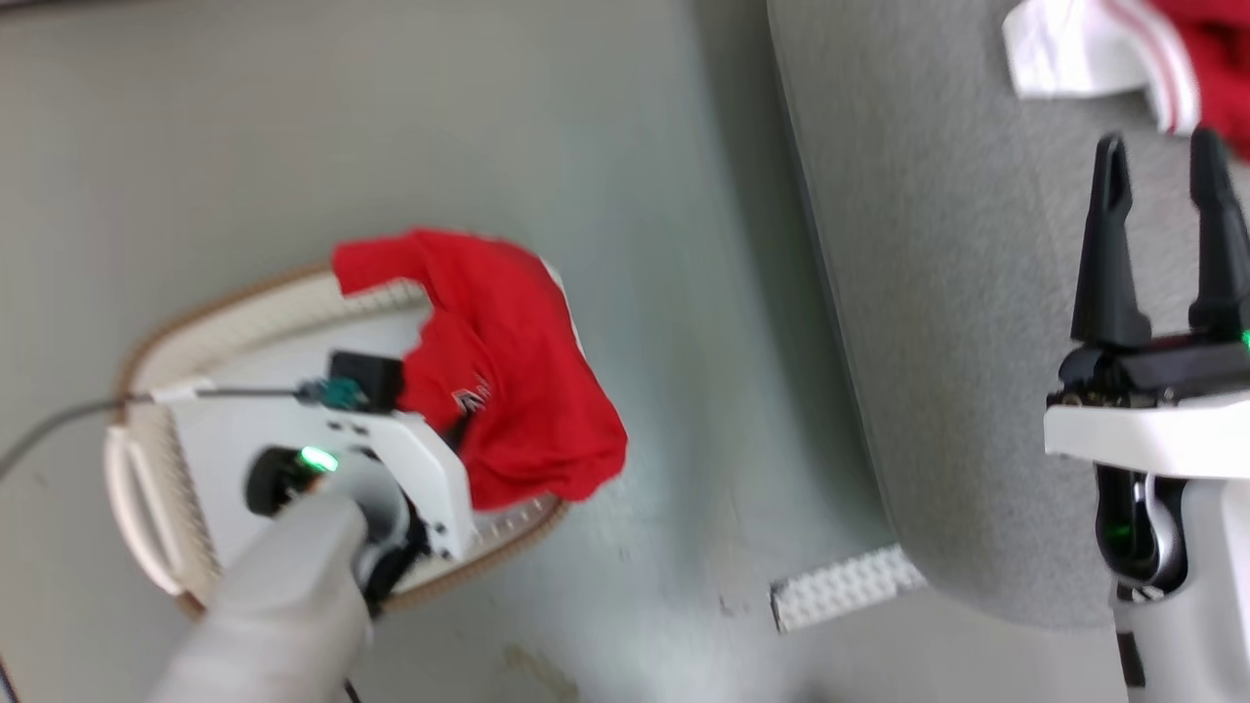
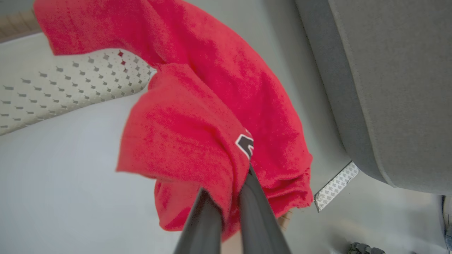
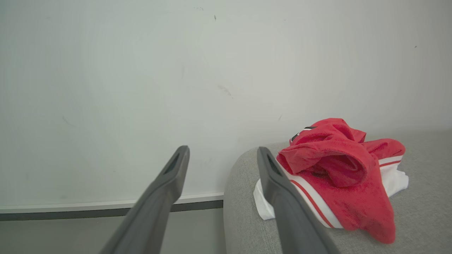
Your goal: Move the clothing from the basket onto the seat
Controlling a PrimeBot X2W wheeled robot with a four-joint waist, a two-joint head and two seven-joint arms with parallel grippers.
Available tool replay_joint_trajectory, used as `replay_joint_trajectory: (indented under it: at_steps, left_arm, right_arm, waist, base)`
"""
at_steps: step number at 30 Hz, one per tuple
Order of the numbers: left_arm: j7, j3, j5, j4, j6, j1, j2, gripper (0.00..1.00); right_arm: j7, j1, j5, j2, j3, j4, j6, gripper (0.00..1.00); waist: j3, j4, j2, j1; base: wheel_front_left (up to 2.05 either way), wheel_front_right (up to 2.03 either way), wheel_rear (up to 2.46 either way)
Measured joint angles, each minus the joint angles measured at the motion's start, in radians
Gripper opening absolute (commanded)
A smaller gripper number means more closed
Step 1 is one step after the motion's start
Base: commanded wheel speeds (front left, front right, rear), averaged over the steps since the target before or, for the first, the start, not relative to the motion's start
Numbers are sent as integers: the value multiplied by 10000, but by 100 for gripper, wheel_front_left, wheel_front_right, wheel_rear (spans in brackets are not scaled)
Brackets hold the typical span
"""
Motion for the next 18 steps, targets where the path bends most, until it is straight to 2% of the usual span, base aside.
replay_joint_trajectory:
  at_steps: [9,18]
  left_arm:
    - [-1156,-1003,-1062,-938,2,1003,-343,0]
    - [-1787,-1661,-1342,-1883,2,1109,-418,0]
  right_arm:
    - [0,969,-594,-42,-441,468,0,100]
    - [-19,1875,-508,-374,-545,732,0,100]
  waist:
    - [-2366,510,0,-2]
    - [-4476,1184,0,-3]
  base:
    - [0,0,0]
    - [0,0,0]
